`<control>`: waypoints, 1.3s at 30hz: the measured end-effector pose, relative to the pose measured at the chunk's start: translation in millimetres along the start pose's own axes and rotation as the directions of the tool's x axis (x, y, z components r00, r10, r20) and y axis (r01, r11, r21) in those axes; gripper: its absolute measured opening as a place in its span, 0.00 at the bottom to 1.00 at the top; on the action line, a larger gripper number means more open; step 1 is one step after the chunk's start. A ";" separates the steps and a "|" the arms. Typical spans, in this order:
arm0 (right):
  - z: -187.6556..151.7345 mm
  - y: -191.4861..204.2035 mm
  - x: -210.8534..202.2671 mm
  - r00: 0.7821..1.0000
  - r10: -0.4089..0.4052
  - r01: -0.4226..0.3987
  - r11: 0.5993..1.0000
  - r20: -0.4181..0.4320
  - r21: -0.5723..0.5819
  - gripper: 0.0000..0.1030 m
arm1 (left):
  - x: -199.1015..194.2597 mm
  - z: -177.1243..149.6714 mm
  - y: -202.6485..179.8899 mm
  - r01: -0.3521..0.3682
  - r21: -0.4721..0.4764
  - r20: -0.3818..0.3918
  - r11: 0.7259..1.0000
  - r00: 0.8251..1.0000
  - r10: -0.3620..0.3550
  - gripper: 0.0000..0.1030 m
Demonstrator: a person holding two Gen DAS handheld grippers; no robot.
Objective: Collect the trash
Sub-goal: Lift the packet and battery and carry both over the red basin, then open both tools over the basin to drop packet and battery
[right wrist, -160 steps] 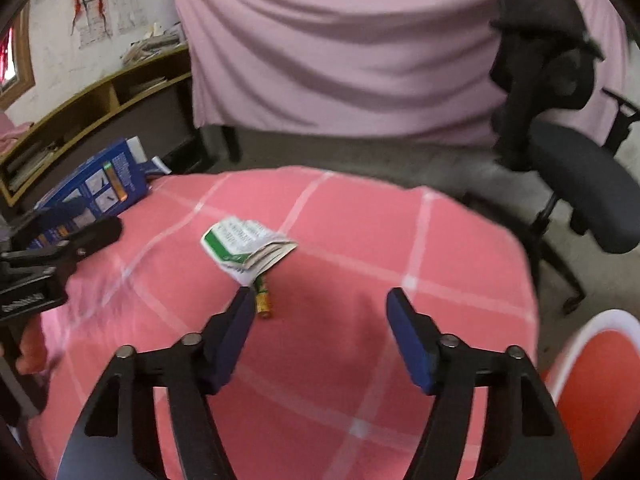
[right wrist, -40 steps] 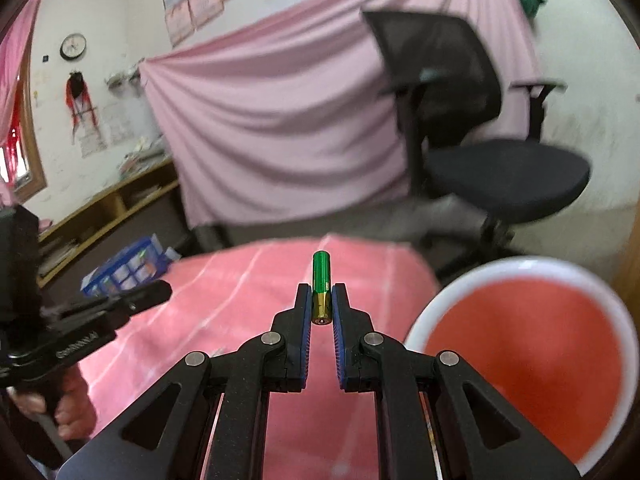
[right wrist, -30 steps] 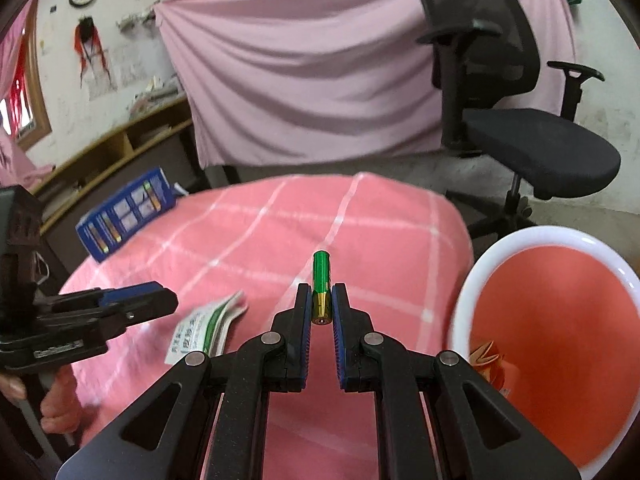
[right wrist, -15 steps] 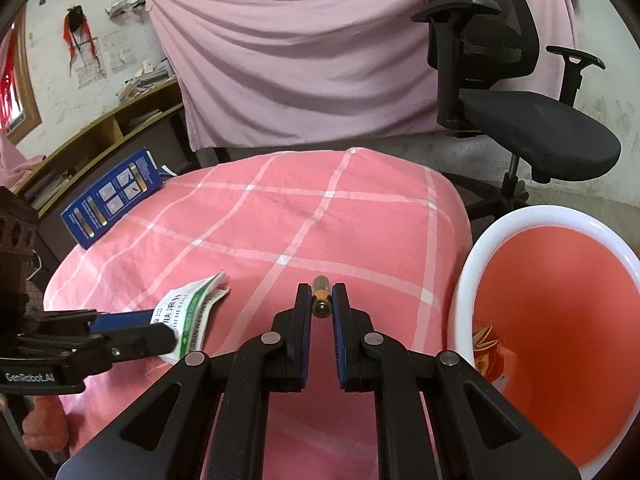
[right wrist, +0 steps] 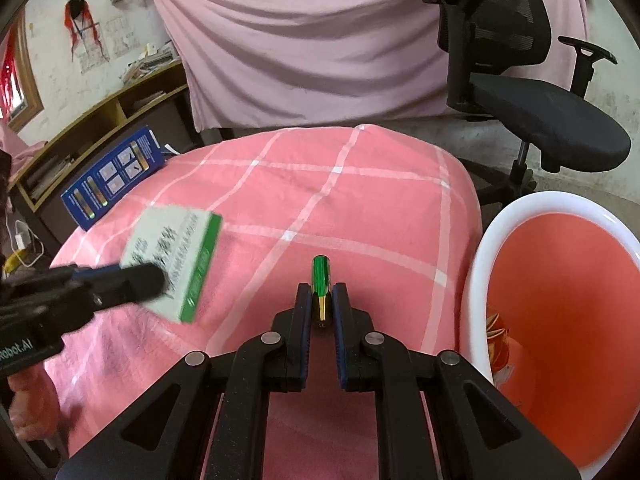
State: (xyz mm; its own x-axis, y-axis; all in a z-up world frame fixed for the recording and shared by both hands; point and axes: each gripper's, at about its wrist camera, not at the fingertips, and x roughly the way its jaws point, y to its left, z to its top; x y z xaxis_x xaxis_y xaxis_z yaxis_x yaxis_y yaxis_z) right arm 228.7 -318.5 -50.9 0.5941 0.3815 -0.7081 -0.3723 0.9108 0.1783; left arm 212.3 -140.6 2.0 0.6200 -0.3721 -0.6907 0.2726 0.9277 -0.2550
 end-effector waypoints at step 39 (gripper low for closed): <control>-22.9 -82.2 -171.8 0.688 -0.402 0.266 0.914 0.604 0.306 0.08 | 16.0 22.3 -187.5 -0.020 0.520 0.365 0.854 0.909 -0.200 0.06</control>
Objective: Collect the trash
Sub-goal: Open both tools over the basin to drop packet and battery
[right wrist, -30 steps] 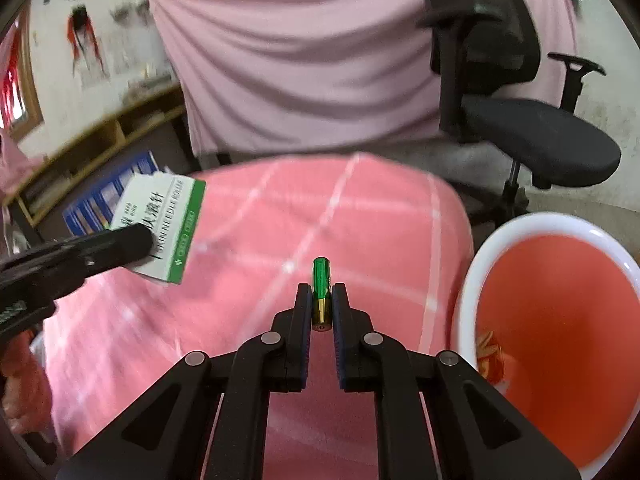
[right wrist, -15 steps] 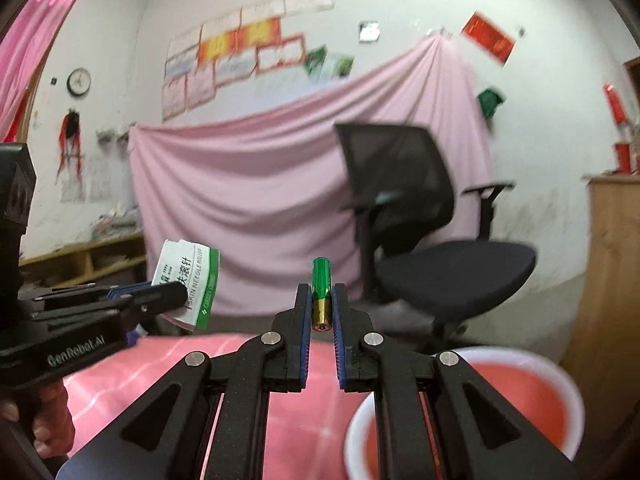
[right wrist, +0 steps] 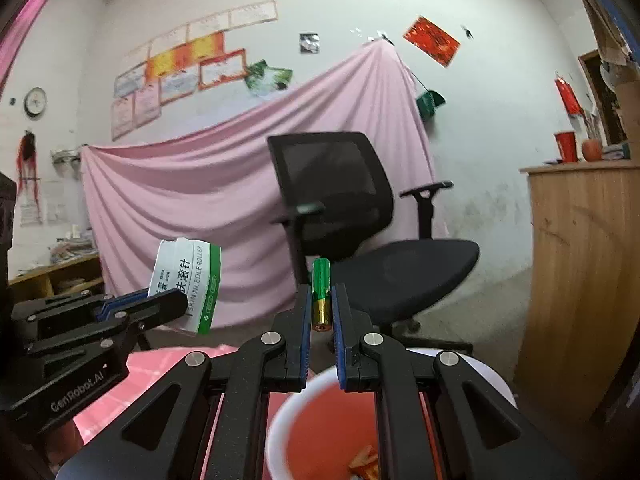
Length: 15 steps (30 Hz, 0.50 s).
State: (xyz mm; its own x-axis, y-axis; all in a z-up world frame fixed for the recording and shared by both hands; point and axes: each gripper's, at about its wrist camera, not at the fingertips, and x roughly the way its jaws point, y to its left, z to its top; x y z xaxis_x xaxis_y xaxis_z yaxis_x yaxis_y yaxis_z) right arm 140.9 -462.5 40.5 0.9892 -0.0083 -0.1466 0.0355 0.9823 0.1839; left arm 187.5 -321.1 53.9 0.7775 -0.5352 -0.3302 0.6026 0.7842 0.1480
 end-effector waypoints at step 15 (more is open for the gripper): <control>-12.3 -31.7 14.5 0.987 -0.061 0.068 0.997 -0.152 0.041 0.08 | 37.7 -15.5 -18.7 0.096 -0.042 -0.158 0.995 0.982 -0.101 0.07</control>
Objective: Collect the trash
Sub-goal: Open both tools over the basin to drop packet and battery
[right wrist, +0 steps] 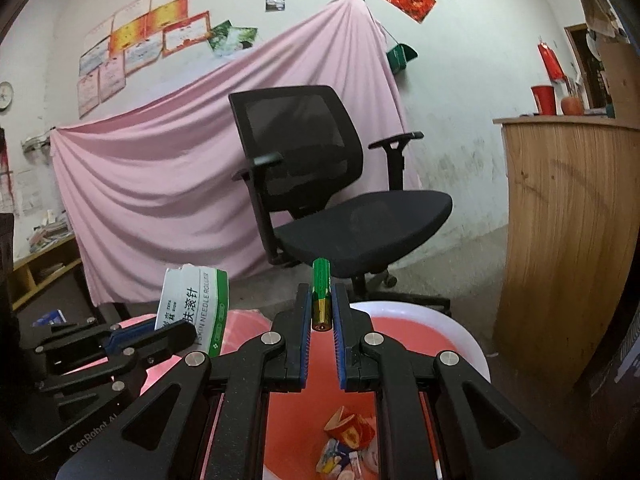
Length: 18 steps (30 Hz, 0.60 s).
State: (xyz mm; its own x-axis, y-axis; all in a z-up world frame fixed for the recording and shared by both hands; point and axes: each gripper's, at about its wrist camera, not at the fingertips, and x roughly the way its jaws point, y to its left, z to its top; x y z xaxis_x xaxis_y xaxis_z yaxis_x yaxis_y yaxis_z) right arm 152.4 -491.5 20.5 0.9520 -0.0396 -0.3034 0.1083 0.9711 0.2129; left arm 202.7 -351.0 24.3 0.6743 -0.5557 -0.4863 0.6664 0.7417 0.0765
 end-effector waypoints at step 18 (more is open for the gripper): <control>-2.4 -0.2 11.5 0.997 -0.012 0.012 1.000 -0.073 -0.002 0.17 | -3.1 -8.6 25.9 -0.039 -0.093 -0.042 0.995 0.998 0.035 0.30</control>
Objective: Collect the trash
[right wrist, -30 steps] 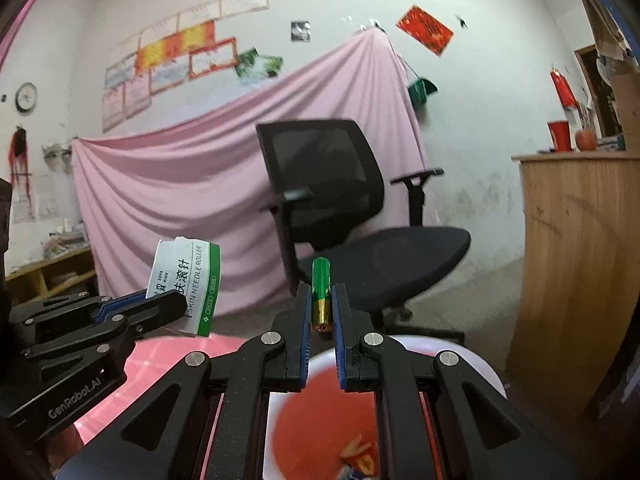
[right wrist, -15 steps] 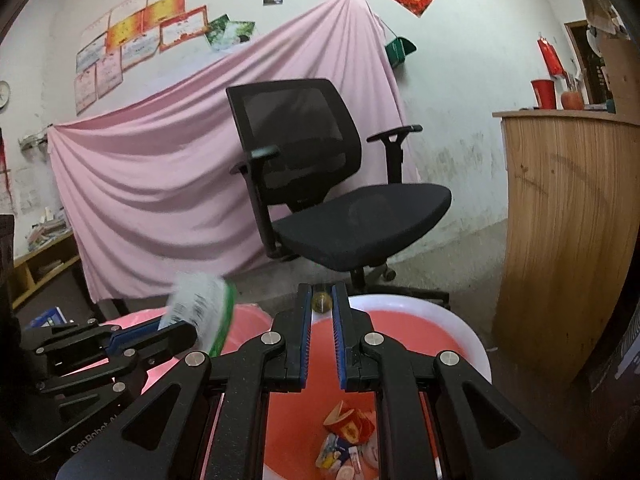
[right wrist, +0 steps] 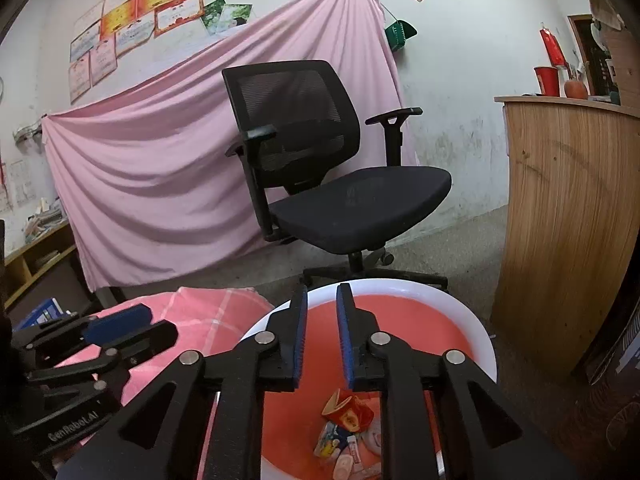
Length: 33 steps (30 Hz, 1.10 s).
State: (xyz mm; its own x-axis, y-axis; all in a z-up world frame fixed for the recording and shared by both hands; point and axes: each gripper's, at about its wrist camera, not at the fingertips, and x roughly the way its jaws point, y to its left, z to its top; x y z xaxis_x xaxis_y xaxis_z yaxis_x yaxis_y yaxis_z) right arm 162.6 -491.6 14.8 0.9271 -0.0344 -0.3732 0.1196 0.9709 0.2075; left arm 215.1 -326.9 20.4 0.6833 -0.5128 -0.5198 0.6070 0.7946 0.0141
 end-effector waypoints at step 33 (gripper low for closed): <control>0.9 13.1 -12.9 0.999 -0.020 0.018 0.999 0.043 0.046 1.00 | -62.2 -15.8 73.2 -0.203 -0.243 0.084 0.948 0.970 0.229 0.95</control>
State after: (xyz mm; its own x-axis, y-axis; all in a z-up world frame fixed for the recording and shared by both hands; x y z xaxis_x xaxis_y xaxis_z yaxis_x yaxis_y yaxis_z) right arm 152.6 -478.7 23.1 0.9388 -0.0642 -0.3385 0.1529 0.9581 0.2423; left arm 210.6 -231.7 40.2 0.8357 -0.3426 -0.4292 0.3383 0.9368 -0.0891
